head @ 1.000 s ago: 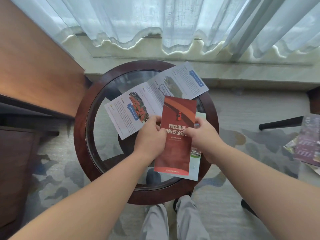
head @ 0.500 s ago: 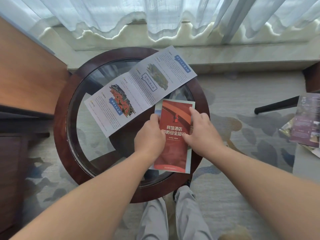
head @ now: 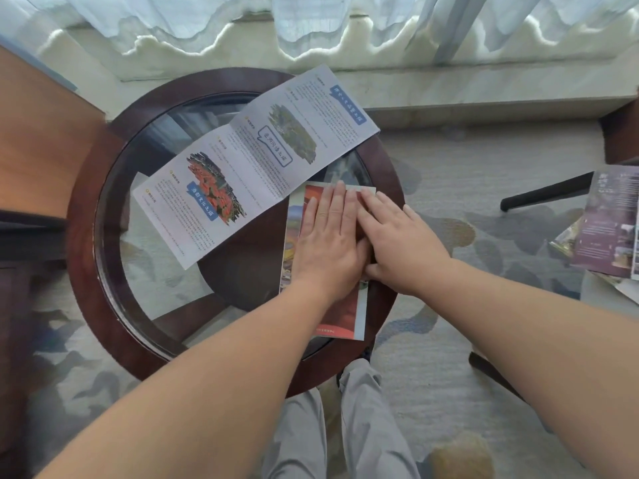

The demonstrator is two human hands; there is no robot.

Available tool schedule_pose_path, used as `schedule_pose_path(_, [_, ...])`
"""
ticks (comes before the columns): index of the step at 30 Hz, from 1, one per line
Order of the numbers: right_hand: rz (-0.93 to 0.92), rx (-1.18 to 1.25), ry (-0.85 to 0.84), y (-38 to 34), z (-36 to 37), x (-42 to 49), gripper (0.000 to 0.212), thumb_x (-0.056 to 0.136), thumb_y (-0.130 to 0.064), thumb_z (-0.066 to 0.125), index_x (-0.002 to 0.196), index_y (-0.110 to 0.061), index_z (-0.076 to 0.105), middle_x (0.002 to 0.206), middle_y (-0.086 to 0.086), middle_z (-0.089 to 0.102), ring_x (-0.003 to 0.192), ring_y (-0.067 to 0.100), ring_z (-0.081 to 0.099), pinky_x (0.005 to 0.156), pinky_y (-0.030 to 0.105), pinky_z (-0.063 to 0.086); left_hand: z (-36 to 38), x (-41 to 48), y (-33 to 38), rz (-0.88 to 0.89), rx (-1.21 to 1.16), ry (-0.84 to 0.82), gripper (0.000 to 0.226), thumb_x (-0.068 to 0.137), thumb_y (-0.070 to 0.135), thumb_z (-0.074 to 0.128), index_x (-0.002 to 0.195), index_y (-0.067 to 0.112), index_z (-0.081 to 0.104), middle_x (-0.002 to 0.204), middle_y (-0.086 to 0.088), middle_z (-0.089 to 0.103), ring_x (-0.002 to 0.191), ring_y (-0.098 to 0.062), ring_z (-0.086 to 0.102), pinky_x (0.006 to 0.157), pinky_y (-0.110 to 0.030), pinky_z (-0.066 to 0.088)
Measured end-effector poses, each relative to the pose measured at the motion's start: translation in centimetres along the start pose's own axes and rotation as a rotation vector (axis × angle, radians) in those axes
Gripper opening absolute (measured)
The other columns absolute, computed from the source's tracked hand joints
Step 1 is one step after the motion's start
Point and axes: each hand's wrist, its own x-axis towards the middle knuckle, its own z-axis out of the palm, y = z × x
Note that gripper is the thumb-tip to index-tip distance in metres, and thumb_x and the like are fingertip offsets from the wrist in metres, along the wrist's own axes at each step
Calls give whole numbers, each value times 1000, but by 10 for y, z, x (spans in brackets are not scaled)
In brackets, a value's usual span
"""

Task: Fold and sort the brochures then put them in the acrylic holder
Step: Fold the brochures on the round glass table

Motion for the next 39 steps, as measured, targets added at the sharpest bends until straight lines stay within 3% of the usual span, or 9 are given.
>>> schedule_pose_path(4, [25, -7, -27, 5, 3, -1, 107, 84, -47, 70, 157, -25, -6, 165, -4, -14, 152, 14, -7, 123, 45, 8, 14, -22, -3, 16, 102, 26, 74, 98, 51, 15, 153, 4, 0, 163, -15, -3, 151, -26, -8, 121, -44, -7])
schedule_pose_path(11, [41, 19, -60, 4, 3, -3, 116, 80, -52, 72, 156, -27, -11, 164, -6, -19, 151, 14, -11, 123, 47, 6, 23, -77, -21, 41, 177, -47, 80, 95, 57, 23, 153, 5, 6, 162, -18, 3, 150, -30, -2, 121, -46, 2])
schedule_pose_path(16, [56, -25, -61, 0, 3, -3, 114, 82, -51, 71, 156, -23, -11, 165, -2, -17, 152, 17, -9, 123, 47, 5, 13, -74, -16, 29, 148, -95, 78, 94, 58, 16, 153, 10, -4, 162, -14, -10, 150, -26, -14, 121, -42, -10])
schedule_pose_path(20, [78, -60, -76, -7, 1, -3, 113, 84, -49, 70, 156, -21, -12, 164, 1, -18, 152, 20, -9, 123, 48, 4, 1, -79, -23, 57, 146, -117, 75, 94, 49, 28, 156, 10, 11, 164, -14, 5, 151, -27, 3, 123, -43, 2])
schedule_pose_path(24, [109, -52, -126, -13, -3, -5, 111, 86, -46, 69, 156, -21, -13, 164, 0, -19, 152, 20, -9, 123, 49, 4, -7, -96, -35, 56, 172, -215, 76, 98, 51, 32, 156, 14, 2, 165, -9, -4, 151, -23, -6, 122, -43, -1])
schedule_pose_path(26, [120, -60, -129, -17, -8, -5, 109, 87, -43, 69, 156, -19, -12, 164, 2, -18, 152, 21, -7, 123, 49, 5, -15, -96, -31, 25, 86, -198, 72, 96, 45, 39, 156, 17, 12, 165, -7, 3, 151, -22, 0, 121, -42, 4])
schedule_pose_path(30, [131, -88, -93, -27, -13, -4, 101, 90, -33, 66, 157, -16, -8, 165, 6, -13, 152, 23, -2, 122, 50, 7, -43, -70, -16, -228, -350, -24, 55, 94, 33, 51, 145, 17, 40, 151, -5, 37, 137, -25, 33, 111, -42, 29])
schedule_pose_path(34, [130, -70, -87, -28, -11, -4, 102, 89, -36, 68, 157, -16, -6, 166, 6, -6, 152, 24, 1, 122, 49, 11, -61, -38, -14, -523, -589, -35, 52, 92, 29, 53, 141, 19, 41, 132, -9, 48, 117, -29, 51, 101, -43, 43])
schedule_pose_path(39, [124, -39, -70, -22, -10, -4, 111, 82, -42, 75, 157, -20, -4, 166, 3, -5, 152, 22, 4, 121, 46, 17, -62, -15, -23, -868, -823, -57, 28, 89, 22, 55, 115, 14, 49, 111, -7, 63, 98, -28, 62, 88, -41, 53])
